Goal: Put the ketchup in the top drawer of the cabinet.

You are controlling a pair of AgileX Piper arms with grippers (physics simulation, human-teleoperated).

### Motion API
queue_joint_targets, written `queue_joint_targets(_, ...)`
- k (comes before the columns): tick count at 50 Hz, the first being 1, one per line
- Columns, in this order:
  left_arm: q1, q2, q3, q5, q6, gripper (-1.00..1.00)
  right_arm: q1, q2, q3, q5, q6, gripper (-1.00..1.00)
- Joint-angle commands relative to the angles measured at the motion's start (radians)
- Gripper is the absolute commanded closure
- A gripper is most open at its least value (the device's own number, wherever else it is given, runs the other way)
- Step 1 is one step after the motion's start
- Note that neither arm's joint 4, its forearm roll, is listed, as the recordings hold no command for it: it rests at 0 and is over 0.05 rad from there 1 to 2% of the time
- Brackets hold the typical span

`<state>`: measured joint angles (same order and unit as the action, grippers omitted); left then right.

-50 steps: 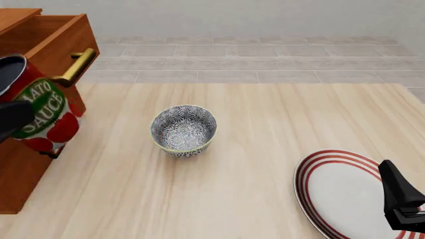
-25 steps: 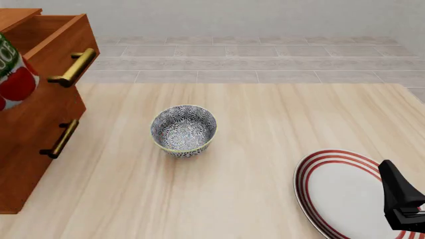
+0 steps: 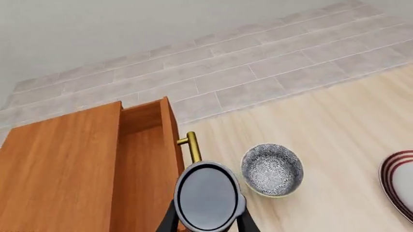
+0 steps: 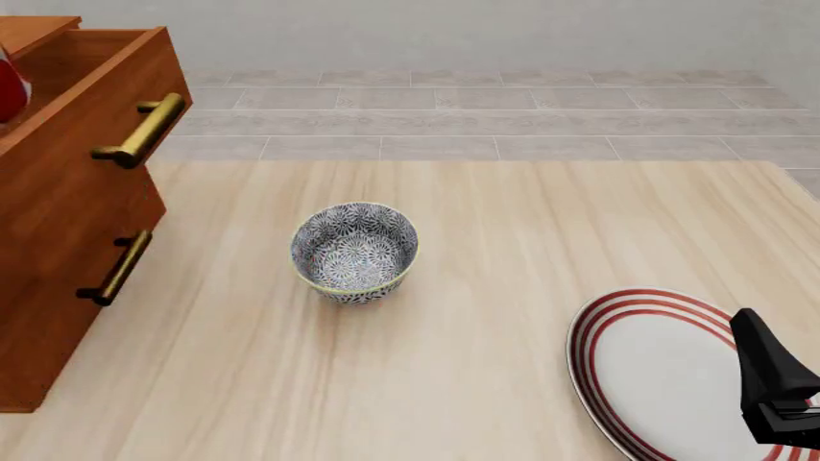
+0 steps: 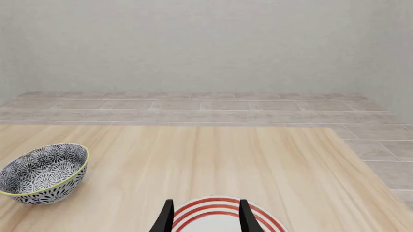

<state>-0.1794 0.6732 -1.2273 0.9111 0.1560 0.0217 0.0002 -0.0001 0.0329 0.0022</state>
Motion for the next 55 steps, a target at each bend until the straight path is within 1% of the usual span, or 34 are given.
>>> queue_joint_targets(1,0.064,0.069,-0.054,-0.007,0.033,1.00,0.000,0.000,0.000,0.000,0.000,-1.00)
queue_joint_targets(2,0.072,0.076,-0.051,-0.015,0.037,1.00,0.000,0.000,0.000,0.000,0.000,-1.00)
queue_joint_targets(3,0.077,0.087,-0.043,-0.014,0.019,1.00,0.000,0.000,0.000,0.000,0.000,-1.00)
queue_joint_targets(4,0.077,0.087,-0.043,-0.014,0.019,1.00,0.000,0.000,0.000,0.000,0.000,-1.00)
queue_joint_targets(5,0.075,0.081,-0.024,-0.026,0.053,1.00,0.000,0.000,0.000,0.000,0.000,-1.00)
queue_joint_targets(6,0.075,0.081,-0.024,-0.026,0.053,1.00,0.000,0.000,0.000,0.000,0.000,-1.00)
queue_joint_targets(7,0.099,0.096,-0.024,-0.036,0.054,1.00,0.000,0.000,0.000,0.000,0.000,-1.00)
queue_joint_targets(9,0.130,0.121,-0.054,-0.042,0.045,1.00,0.000,0.000,0.000,0.000,0.000,-1.00)
queue_joint_targets(11,0.165,0.159,-0.100,-0.040,0.007,1.00,0.000,0.000,0.000,0.000,0.000,-1.00)
queue_joint_targets(15,0.170,0.169,-0.106,-0.042,0.015,1.00,0.000,0.000,0.000,0.000,0.000,-1.00)
queue_joint_targets(16,0.180,0.182,-0.087,-0.045,0.014,1.00,0.000,0.000,0.000,0.000,0.000,-1.00)
queue_joint_targets(17,0.192,0.188,-0.075,-0.056,0.027,1.00,0.000,0.000,0.000,0.000,0.000,-1.00)
queue_joint_targets(19,0.218,0.210,-0.071,-0.072,0.034,1.00,0.000,0.000,0.000,0.000,0.000,-1.00)
queue_joint_targets(22,0.241,0.234,-0.113,-0.068,0.025,1.00,0.000,0.000,0.000,0.000,0.000,-1.00)
queue_joint_targets(23,0.241,0.235,-0.113,-0.067,0.025,1.00,0.000,0.000,0.000,0.000,0.000,-1.00)
queue_joint_targets(24,0.252,0.248,-0.137,-0.064,0.019,1.00,0.000,0.000,0.000,0.000,0.000,-1.00)
queue_joint_targets(25,0.251,0.246,-0.142,-0.066,0.008,1.00,0.000,0.000,0.000,0.000,0.000,-1.00)
queue_joint_targets(35,0.272,0.247,-0.117,-0.076,0.024,1.00,0.000,0.000,0.000,0.000,0.000,-1.00)
queue_joint_targets(37,0.287,0.250,-0.120,-0.081,0.038,1.00,0.000,0.000,0.000,0.000,0.000,-1.00)
queue_joint_targets(38,0.293,0.248,-0.116,-0.084,0.060,1.00,0.000,0.000,0.000,0.000,0.000,-1.00)
queue_joint_targets(40,0.291,0.246,-0.115,-0.082,0.062,1.00,0.000,0.000,0.000,0.000,0.000,-1.00)
queue_joint_targets(41,0.304,0.248,-0.123,-0.093,0.063,1.00,0.000,0.000,0.000,0.000,0.000,-1.00)
queue_joint_targets(42,0.316,0.259,-0.136,-0.094,0.042,1.00,0.000,0.000,0.000,0.000,0.000,-1.00)
queue_joint_targets(43,0.313,0.263,-0.137,-0.093,0.046,1.00,0.000,0.000,0.000,0.000,0.000,-1.00)
queue_joint_targets(45,0.331,0.272,-0.120,-0.108,0.055,1.00,0.000,0.000,0.000,0.000,0.000,-1.00)
queue_joint_targets(47,0.332,0.277,-0.114,-0.107,0.048,1.00,0.000,0.000,0.000,0.000,0.000,-1.00)
queue_joint_targets(50,0.340,0.281,-0.088,-0.124,0.057,1.00,0.000,0.000,0.000,0.000,0.000,-1.00)
queue_joint_targets(55,0.359,0.304,-0.096,-0.127,0.049,1.00,0.000,0.000,0.000,0.000,0.000,-1.00)
